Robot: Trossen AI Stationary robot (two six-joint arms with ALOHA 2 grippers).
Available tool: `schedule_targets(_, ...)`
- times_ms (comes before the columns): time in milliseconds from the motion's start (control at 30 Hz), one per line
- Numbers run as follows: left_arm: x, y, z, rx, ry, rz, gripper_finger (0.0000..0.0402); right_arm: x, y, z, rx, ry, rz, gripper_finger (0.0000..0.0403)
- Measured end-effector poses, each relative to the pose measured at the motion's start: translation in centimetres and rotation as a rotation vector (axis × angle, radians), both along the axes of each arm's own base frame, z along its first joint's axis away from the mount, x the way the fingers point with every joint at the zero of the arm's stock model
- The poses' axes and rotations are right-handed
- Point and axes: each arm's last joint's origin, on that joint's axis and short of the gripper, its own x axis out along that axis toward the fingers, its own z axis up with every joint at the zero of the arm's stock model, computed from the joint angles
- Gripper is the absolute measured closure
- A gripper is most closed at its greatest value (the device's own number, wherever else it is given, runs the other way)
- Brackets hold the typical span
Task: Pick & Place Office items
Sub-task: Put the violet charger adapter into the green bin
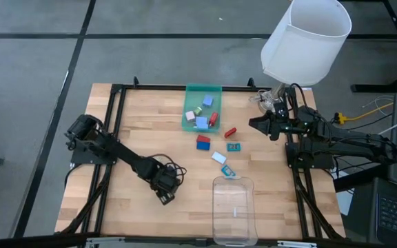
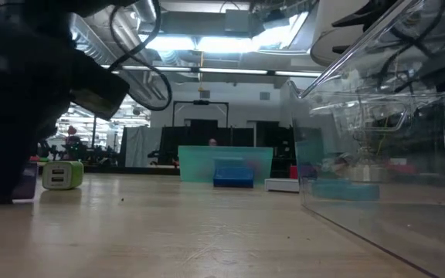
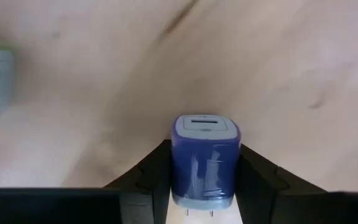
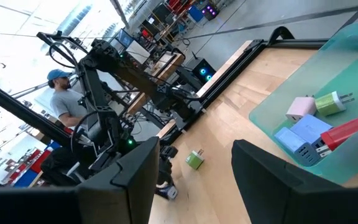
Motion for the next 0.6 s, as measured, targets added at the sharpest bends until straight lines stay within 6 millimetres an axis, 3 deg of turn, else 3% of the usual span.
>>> schedule_targets(67,0.8,0.2,1.4,-0.053,-0.11,0.015,0.0276,0.0,0.0,0.0,-0.003,0.0,-0.001,0.0202)
schedule_targets(167,1.5,1.5,5.1,-0.1,-0.354,0.048,0.0276,0.0,0.0,0.0,-0.009,0.002,-0.007,0.0202)
schedule_targets(367,2.1,5.5,12.0,-0.012,-0.818,0.143,0.0276,0.0,0.0,0.0,-0.01,0.005,-0.01,0.0202)
schedule_targets(600,2.0,11.2,16.5,0.196,-1.129,0.168,0.0276,0.0,0.0,-0.1,-0.017,0.007,-0.009,0.0202)
